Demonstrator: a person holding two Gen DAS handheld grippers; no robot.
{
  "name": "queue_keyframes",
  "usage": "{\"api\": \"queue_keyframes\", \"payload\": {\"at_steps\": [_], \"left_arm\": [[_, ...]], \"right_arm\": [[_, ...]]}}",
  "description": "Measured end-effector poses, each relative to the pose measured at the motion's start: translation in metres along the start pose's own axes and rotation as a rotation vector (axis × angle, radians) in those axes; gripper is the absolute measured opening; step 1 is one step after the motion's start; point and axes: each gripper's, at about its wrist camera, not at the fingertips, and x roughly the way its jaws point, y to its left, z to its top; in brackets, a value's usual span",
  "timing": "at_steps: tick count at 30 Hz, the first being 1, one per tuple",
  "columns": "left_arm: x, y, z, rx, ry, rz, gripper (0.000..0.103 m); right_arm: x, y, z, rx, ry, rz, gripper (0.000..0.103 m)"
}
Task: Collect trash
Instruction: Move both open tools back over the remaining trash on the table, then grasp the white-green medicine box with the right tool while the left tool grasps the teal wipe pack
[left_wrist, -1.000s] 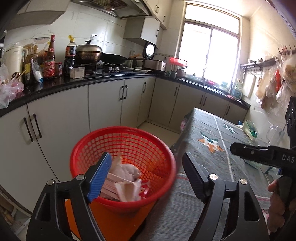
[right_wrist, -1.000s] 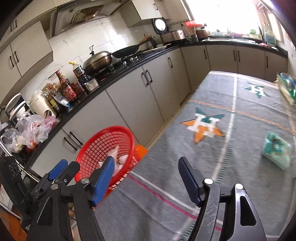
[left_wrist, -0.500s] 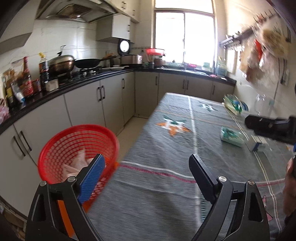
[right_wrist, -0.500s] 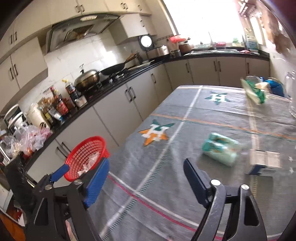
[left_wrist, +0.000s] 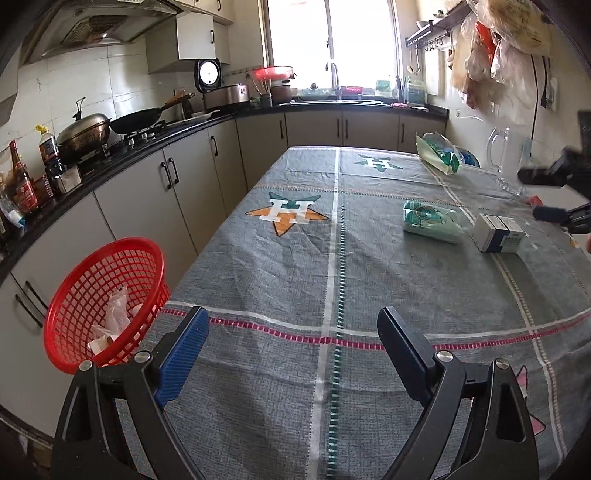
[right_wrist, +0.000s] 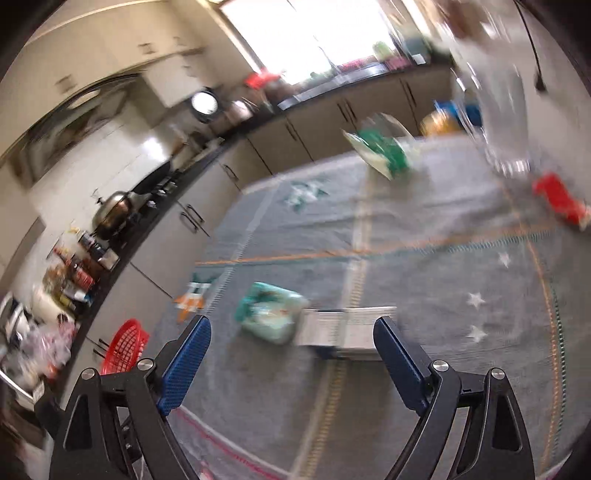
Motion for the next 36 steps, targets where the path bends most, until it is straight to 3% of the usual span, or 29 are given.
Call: {"api": "queue_keyframes", "payload": {"at_steps": [2,6,12,15,17,18,21,22,25,29,30,31,32,36], "left_arm": [[0.001,0.002,-0.001,-0.01,0.005,0.0,0.092],[0.001,0.005,0.0,-0.021,0.01,-0.012,0.092],[0.001,0.005,-0.001,-0.014,0.007,-0.021,0.092],[0.001,0.005,-0.001,-0.017,0.008,-0.02,0.092],[0.001,0.006,-0.001,-0.018,0.008,-0.026,0.092],[0.001,0.006,-0.001,-0.019,0.007,-0.025,0.092],[0.001,0.006,-0.001,-0.015,0.003,-0.023,0.092],[0.001,0.006,-0.001,-0.017,0.001,-0.023,0.092],[0.0,0.006,-0.001,-0.019,0.001,-0.033,0.092],[0.0,0.006,-0.001,-0.016,0.004,-0.03,0.092],[0.001,0.005,-0.001,-0.017,0.008,-0.032,0.092],[0.001,0.005,-0.001,-0.017,0.014,-0.032,0.092],[0.002,0.004,-0.001,-0.016,0.022,-0.031,0.092],[0.004,-0.001,0.002,-0.025,0.068,-0.082,0.092]], "right_arm": [[0.009,-0.018,0.006,0.021,0.02,-0.056,0.083],[0.024,-0.045,0.01,0.067,0.028,-0.047,0.077],[0.036,-0.041,0.002,0.063,0.101,0.111,0.069],[0.028,-0.017,-0.01,-0.03,0.192,0.231,0.07],[0.019,0.007,-0.022,-0.158,0.246,0.318,0.07],[0.014,0.015,-0.026,-0.209,0.239,0.318,0.069],[0.009,0.019,-0.024,-0.253,0.115,0.098,0.077],[0.013,0.018,-0.023,-0.25,0.108,0.074,0.077],[0.031,0.022,-0.029,-0.24,0.161,0.113,0.077],[0.049,0.048,-0.047,-0.317,0.191,0.054,0.075],[0.053,0.054,-0.05,-0.339,0.196,0.033,0.069],[0.056,0.059,-0.054,-0.366,0.202,-0.001,0.05],[0.06,0.061,-0.058,-0.384,0.211,-0.029,0.042],[0.051,0.052,-0.053,-0.366,0.169,-0.069,0.039]]}}
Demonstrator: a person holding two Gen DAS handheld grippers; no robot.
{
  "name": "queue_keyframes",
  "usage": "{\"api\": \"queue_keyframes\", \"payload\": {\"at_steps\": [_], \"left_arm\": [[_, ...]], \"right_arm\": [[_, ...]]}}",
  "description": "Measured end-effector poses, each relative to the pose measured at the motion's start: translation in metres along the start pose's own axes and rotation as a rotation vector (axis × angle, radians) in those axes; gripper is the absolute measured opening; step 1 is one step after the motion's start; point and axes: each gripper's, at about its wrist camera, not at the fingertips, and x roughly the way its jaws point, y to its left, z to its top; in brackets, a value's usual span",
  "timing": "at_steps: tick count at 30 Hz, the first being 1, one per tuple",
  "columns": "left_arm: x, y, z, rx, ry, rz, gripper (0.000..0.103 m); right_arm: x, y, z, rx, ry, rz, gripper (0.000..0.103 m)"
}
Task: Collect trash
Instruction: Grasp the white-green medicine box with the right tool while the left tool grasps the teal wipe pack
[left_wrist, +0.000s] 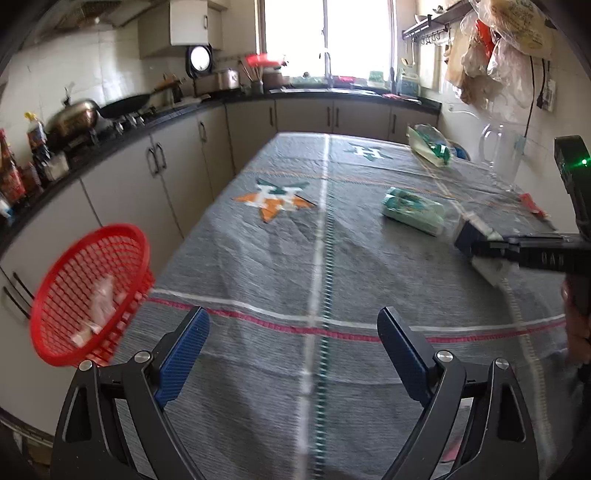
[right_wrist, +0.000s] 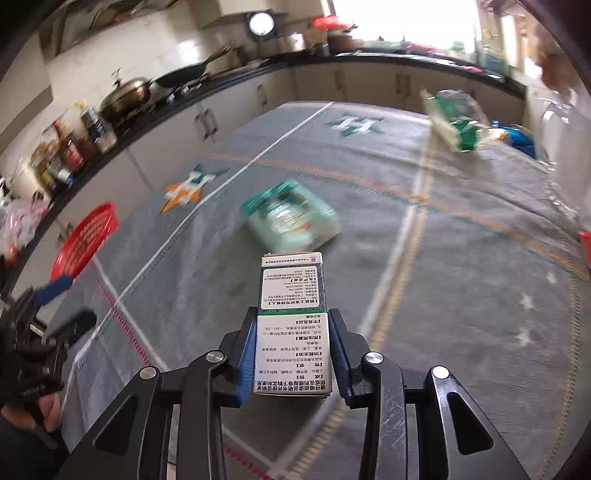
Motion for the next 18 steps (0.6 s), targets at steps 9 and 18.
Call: {"api": "queue_keyframes", "payload": {"at_steps": [9,18], "left_arm": [[0.014,-0.043,0.049,-0.108,0.149,-0.228,0.092],[0.069,-0.07,0.097,-0.382,0.228,-0.249,0.083]], "right_arm": [[-0.041,-0.07,0.0,0.324,-0.162,0.055,0.039],[-0.067,-0.096,-0.001,0.466,-0.261,0.035,0.039]]}}
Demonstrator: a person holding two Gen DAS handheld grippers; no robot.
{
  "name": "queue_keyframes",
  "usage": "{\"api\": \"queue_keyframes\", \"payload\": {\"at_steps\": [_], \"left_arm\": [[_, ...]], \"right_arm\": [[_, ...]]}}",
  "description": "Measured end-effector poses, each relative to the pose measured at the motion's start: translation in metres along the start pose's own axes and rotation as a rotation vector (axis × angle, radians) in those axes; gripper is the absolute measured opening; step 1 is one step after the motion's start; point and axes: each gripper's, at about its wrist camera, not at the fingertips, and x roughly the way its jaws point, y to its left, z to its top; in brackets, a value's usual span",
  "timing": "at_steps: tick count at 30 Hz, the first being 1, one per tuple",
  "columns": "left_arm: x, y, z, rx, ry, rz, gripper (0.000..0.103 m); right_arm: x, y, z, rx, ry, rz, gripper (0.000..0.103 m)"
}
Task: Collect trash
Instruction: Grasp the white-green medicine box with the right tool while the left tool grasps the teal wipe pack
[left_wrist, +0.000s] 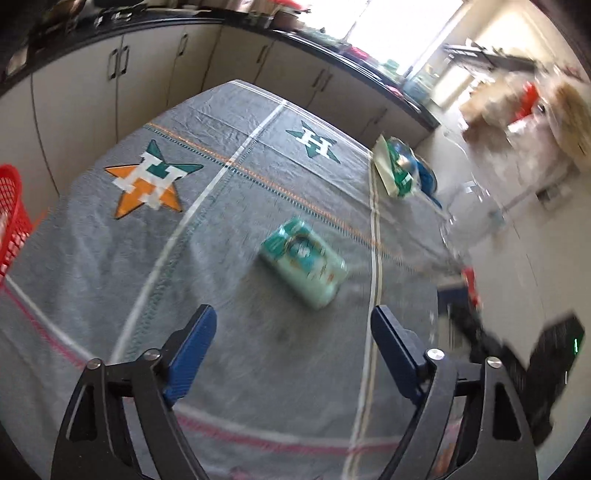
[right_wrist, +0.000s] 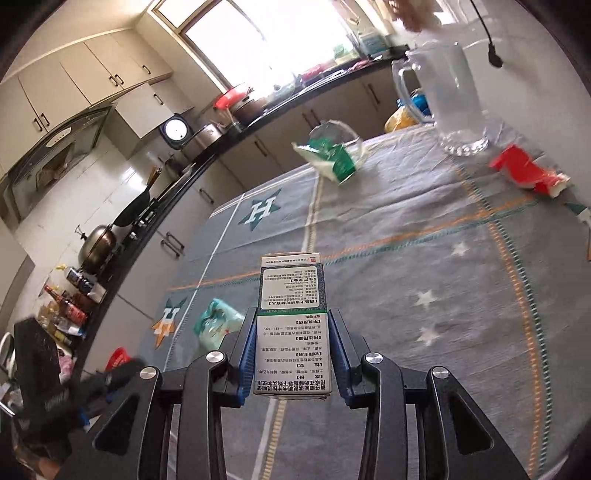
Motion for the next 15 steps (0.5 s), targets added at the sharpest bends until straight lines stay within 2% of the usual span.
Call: {"api": "queue_keyframes", "payload": {"at_steps": [7,14,15], "left_arm": [[0.043,-0.022,0.014,-0.087,0.005,0.053,0.079],[0.084,-0.042,0.03,-0.049,0.008,0.168,0.078],[0.09,-0.043,0.03,-0.044,0.015,0.174,0.075]], "right_arm": [[-0.006,-0.008,0.004,0.057,-0.025,0.027,0.039],[-0.011,-0.024,0.007,0.118,-0.039,0.026,0.039],[-0.012,-0.024,0.007,0.118,-0.039,0.028,0.039]]}}
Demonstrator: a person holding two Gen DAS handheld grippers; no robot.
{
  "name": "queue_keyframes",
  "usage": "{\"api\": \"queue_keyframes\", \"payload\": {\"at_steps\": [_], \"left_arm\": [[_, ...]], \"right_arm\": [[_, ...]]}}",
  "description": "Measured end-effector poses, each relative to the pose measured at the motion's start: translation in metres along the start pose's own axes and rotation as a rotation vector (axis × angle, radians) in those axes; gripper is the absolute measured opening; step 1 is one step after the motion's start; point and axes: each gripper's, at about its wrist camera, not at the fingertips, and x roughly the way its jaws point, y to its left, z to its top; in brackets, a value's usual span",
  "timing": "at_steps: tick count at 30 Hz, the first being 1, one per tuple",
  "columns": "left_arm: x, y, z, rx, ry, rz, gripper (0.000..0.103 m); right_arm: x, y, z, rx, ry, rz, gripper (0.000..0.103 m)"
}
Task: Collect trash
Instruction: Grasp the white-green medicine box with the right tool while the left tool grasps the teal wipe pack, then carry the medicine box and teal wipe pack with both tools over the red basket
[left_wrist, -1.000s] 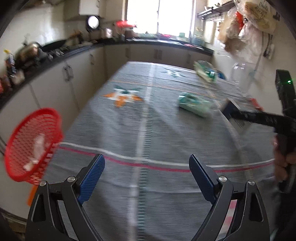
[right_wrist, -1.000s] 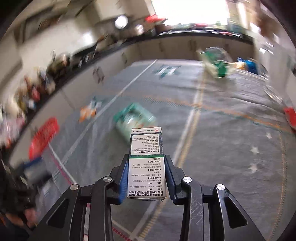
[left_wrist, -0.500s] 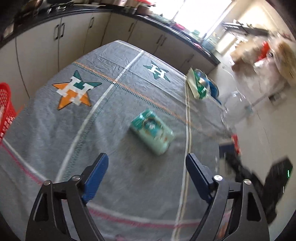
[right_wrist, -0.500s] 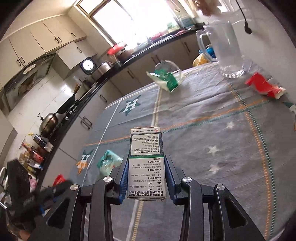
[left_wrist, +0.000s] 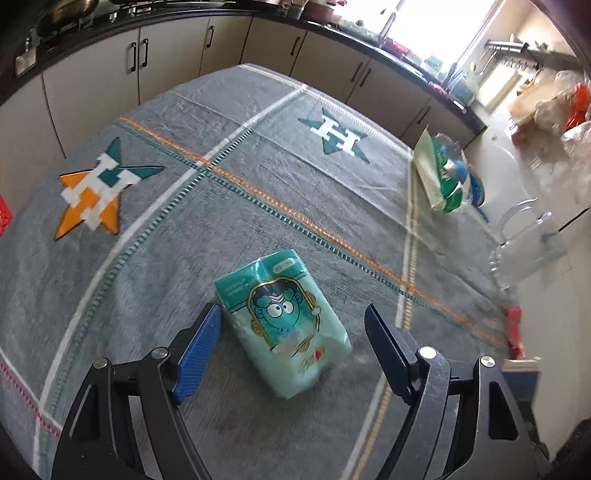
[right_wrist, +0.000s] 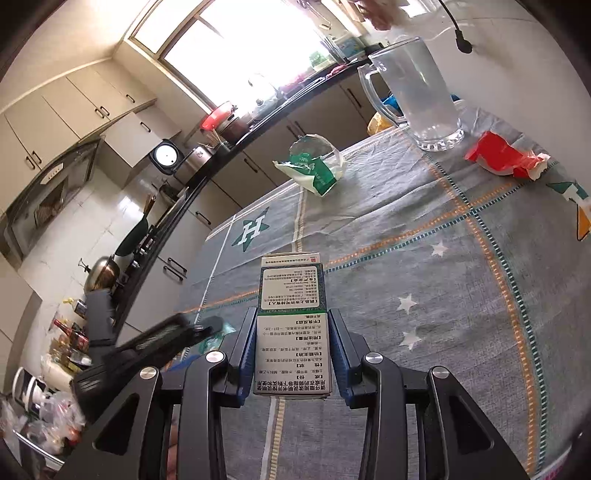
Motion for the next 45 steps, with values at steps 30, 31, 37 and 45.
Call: {"api": "queue_keyframes", "payload": {"at_steps": [30,31,37,45], "left_arm": [[-0.046,0.032,-0.079,0.421,-0.142,0.007,0.036],[-0.051,0.035,-0.077,0.409,-0.167,-0.009,0.032],[-0.071,0.047,-0.07,0.368,-0.308,0.011,0.03],[-0.083,0.048,-0.069,0.351,-0.394,0.051,0.029]], "right_arm": [[0.02,0.024,-0.014,-0.153,0.032,-0.035,0.039],[0.021,0.026,-0.015,-0.161,0.033,-0.03,0.039],[0.023,0.047,-0.028,-0.254,0.039,-0.002,0.039],[0.029,0.068,-0.046,-0.351,0.06,0.024,0.039]]}}
